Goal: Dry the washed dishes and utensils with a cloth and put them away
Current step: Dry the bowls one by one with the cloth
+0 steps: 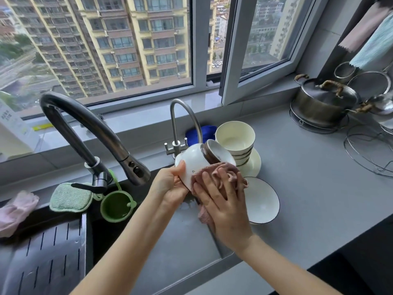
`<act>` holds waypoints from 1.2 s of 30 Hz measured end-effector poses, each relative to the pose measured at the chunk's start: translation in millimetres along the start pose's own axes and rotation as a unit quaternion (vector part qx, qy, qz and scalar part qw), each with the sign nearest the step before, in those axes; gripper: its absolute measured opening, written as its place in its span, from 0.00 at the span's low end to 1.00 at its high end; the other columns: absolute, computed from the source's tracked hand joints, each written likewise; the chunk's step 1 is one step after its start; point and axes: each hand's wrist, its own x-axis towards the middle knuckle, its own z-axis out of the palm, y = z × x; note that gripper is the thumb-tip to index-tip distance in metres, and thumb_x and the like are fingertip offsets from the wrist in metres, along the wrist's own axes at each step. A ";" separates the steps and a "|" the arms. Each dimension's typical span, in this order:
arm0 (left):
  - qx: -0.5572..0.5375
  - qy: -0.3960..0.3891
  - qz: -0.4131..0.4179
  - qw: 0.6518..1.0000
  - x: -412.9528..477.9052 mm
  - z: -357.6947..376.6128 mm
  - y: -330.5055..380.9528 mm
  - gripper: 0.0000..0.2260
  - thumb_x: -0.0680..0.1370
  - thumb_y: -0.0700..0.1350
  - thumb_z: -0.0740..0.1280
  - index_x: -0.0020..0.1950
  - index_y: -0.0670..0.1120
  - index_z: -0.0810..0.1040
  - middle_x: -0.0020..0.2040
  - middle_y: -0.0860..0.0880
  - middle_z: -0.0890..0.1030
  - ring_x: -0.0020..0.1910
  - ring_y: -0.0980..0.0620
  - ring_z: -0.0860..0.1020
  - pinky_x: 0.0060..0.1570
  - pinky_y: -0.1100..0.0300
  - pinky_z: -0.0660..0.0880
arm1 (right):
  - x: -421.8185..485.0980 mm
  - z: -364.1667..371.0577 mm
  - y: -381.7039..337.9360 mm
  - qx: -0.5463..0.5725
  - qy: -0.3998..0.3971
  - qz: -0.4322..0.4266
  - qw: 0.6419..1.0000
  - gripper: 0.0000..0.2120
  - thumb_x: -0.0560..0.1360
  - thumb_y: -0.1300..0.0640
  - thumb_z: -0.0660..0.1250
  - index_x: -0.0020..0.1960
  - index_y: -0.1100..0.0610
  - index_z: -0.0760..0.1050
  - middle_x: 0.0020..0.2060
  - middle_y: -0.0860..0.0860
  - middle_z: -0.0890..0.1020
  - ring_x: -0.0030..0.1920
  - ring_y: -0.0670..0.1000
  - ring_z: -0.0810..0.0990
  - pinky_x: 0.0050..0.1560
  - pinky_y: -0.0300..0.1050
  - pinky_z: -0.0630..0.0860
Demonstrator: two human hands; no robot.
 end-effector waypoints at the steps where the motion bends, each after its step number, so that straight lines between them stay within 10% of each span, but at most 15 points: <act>1: -0.016 0.011 -0.004 1.000 -1.1 2.0 1.3 0.09 0.80 0.36 0.57 0.57 0.34 0.73 0.46 0.35 0.79 0.51 0.41 0.77 0.52 0.46 0.72 | -0.3 0.3 6.9 0.018 0.025 0.011 0.999 0.21 0.82 0.52 0.51 0.74 0.53 0.62 0.76 0.50 0.59 0.75 0.62 0.57 0.67 0.70 0.61; 5: -0.061 0.015 -0.032 0.998 -3.4 1.6 3.6 0.08 0.80 0.35 0.57 0.51 0.35 0.75 0.35 0.37 0.82 0.36 0.43 0.81 0.40 0.45 0.73 | 8.4 -9.2 28.2 0.200 0.103 0.118 0.967 0.20 0.82 0.54 0.51 0.73 0.54 0.62 0.77 0.52 0.57 0.74 0.63 0.59 0.73 0.58 0.59; 9: -0.057 -0.010 -0.041 0.998 -0.9 -0.4 2.2 0.09 0.79 0.35 0.57 0.52 0.36 0.76 0.36 0.39 0.83 0.30 0.45 0.83 0.36 0.46 0.76 | 22.1 -20.7 26.2 0.405 0.125 0.295 0.857 0.21 0.81 0.52 0.55 0.73 0.47 0.62 0.69 0.62 0.69 0.70 0.59 0.69 0.69 0.57 0.67; 16: 0.000 -0.062 -0.040 0.997 -5.2 -3.8 5.6 0.18 0.68 0.33 0.62 0.56 0.39 0.77 0.40 0.43 0.84 0.33 0.49 0.83 0.32 0.52 0.81 | 56.6 -64.4 58.8 0.625 -0.025 0.437 0.646 0.16 0.82 0.58 0.55 0.67 0.56 0.73 0.40 0.52 0.78 0.31 0.40 0.75 0.26 0.33 0.70; 19: 0.034 -0.065 -0.014 0.997 -7.4 4.6 7.9 0.12 0.74 0.32 0.60 0.53 0.39 0.78 0.38 0.45 0.84 0.31 0.51 0.82 0.34 0.57 0.81 | 60.9 -72.7 67.8 0.569 -0.060 0.378 0.728 0.15 0.81 0.58 0.60 0.66 0.55 0.73 0.49 0.46 0.81 0.45 0.40 0.81 0.44 0.37 0.78; 24: 0.093 -0.049 0.076 0.992 -10.2 26.1 10.3 0.09 0.77 0.32 0.59 0.51 0.39 0.78 0.43 0.44 0.81 0.38 0.50 0.79 0.49 0.57 0.77 | 45.8 -73.1 58.1 0.351 -0.038 0.197 0.915 0.20 0.78 0.59 0.59 0.70 0.55 0.66 0.73 0.54 0.64 0.74 0.53 0.62 0.75 0.48 0.57; 32: 0.323 -0.083 0.178 0.926 -18.3 28.6 4.2 0.05 0.73 0.36 0.65 0.47 0.36 0.78 0.40 0.40 0.79 0.41 0.42 0.76 0.44 0.52 0.73 | 17.4 -102.5 62.0 0.362 0.017 0.275 0.890 0.17 0.75 0.61 0.58 0.61 0.53 0.75 0.65 0.47 0.74 0.69 0.46 0.70 0.69 0.38 0.66; 36: 0.388 -0.183 0.202 0.880 -23.7 25.4 -7.6 0.11 0.67 0.39 0.66 0.44 0.33 0.78 0.39 0.38 0.79 0.38 0.43 0.77 0.40 0.53 0.71 | 51.9 -103.0 47.5 0.266 0.018 0.127 0.955 0.18 0.77 0.53 0.59 0.61 0.60 0.77 0.69 0.57 0.71 0.75 0.51 0.61 0.74 0.53 0.58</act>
